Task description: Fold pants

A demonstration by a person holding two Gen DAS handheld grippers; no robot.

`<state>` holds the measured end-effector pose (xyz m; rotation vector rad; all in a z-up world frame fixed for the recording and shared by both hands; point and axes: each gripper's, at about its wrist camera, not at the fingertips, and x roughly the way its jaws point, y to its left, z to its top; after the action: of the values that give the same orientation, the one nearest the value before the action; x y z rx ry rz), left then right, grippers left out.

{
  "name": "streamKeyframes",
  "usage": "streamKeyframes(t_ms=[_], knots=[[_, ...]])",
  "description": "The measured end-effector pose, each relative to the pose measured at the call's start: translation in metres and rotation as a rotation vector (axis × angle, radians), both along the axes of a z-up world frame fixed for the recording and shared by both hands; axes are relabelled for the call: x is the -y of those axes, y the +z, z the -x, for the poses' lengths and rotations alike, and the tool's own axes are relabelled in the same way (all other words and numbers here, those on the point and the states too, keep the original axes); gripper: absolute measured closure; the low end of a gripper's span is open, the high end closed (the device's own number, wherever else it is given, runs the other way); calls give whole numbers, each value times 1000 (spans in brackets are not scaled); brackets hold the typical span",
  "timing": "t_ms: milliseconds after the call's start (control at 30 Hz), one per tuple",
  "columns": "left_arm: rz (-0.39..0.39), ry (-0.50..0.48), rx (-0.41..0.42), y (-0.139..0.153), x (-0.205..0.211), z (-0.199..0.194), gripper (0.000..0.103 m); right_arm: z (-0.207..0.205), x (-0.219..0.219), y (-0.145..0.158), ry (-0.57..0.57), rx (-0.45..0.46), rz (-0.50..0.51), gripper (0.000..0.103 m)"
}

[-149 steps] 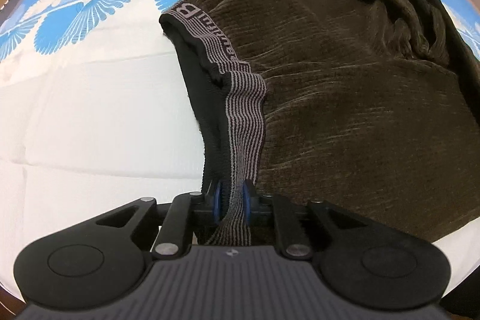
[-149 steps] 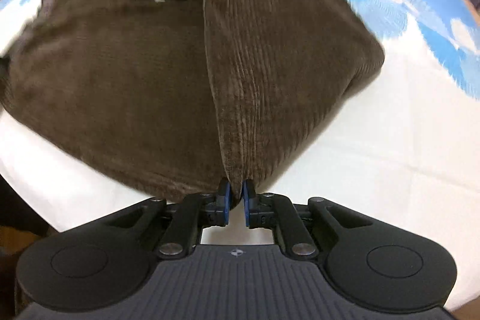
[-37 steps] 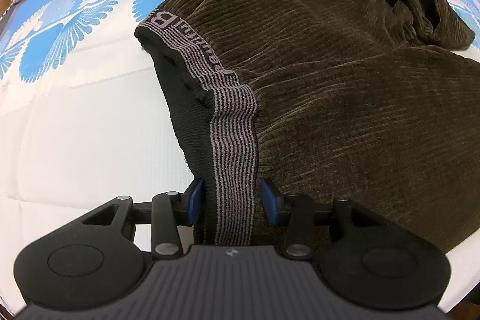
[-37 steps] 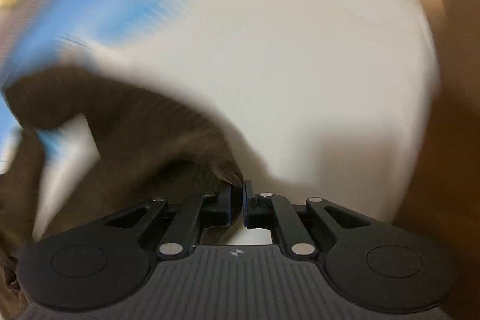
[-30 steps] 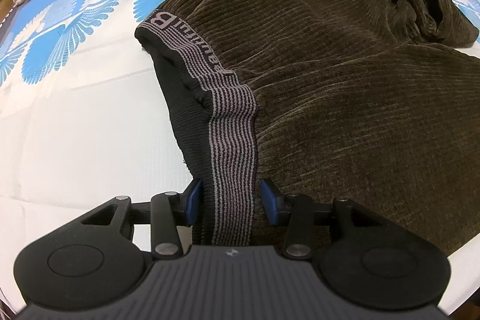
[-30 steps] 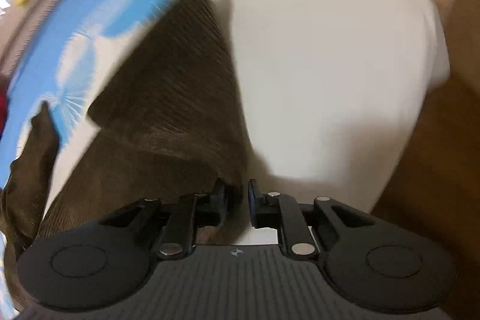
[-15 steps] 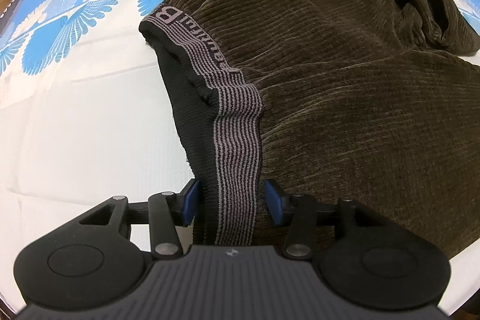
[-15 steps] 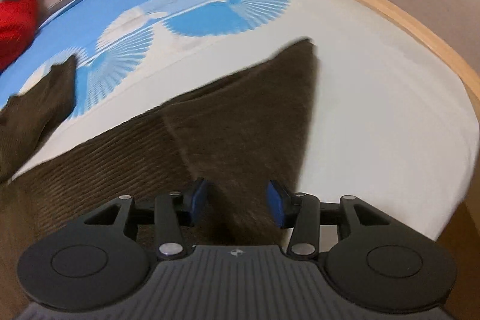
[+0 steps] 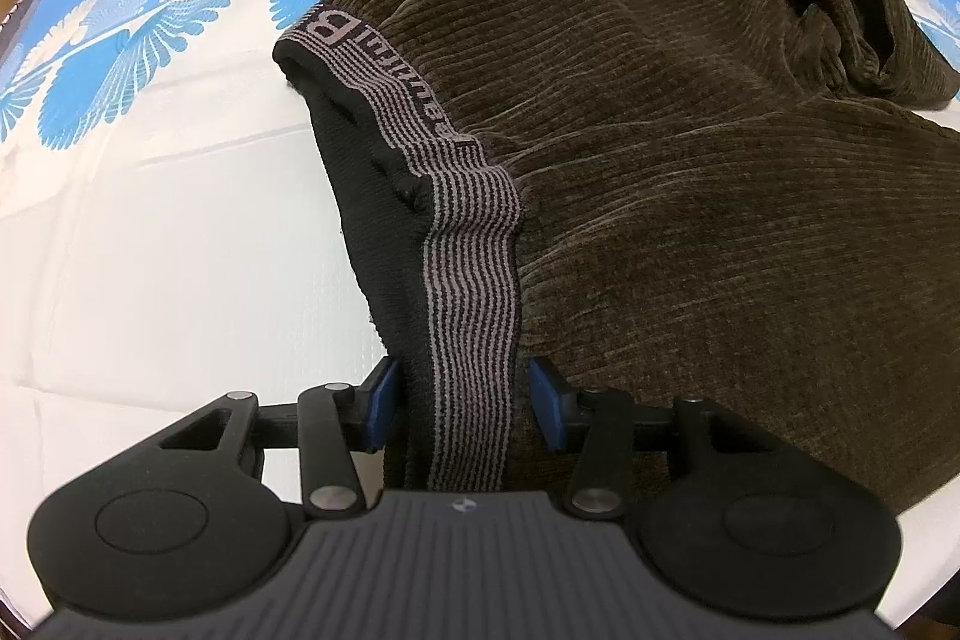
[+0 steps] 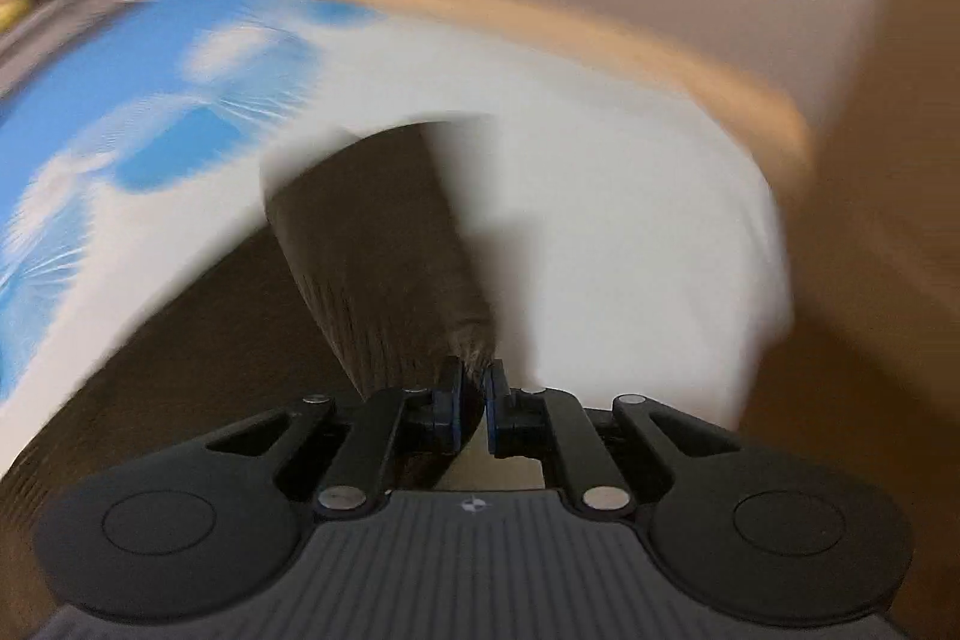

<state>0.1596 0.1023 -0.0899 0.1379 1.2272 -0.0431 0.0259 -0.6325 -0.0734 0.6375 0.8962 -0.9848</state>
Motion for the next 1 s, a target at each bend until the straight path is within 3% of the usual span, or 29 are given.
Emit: streamKeyframes(t_ms=[67, 133, 233, 333, 433, 500, 667, 767, 900, 1000], knots=[[1, 3, 0, 0, 0, 1, 51, 19, 8, -8, -112, 53, -83, 95], [8, 12, 1, 1, -3, 0, 50, 27, 11, -9, -156, 117, -117, 92], [24, 26, -2, 0, -8, -1, 49, 22, 10, -12, -128, 129, -152, 79], [30, 28, -6, -2, -8, -1, 53, 14, 4, -13, -98, 110, -141, 78], [9, -13, 16, 0, -2, 1, 69, 8, 3, -8, -76, 122, -109, 96], [-8, -26, 38, 5, 0, 2, 82, 1, -1, -1, -40, 130, -67, 96], [7, -27, 93, 22, -10, 13, 85, -10, -14, 10, 45, 176, -27, 96], [-58, 1, 149, 33, -21, 22, 89, -19, -24, 12, 127, 213, -82, 96], [-32, 56, 42, 25, -48, 32, 89, -32, -45, 14, 235, 230, -119, 96], [-22, 42, 34, 27, -51, 39, 89, -33, -51, 18, 264, 224, -115, 96]])
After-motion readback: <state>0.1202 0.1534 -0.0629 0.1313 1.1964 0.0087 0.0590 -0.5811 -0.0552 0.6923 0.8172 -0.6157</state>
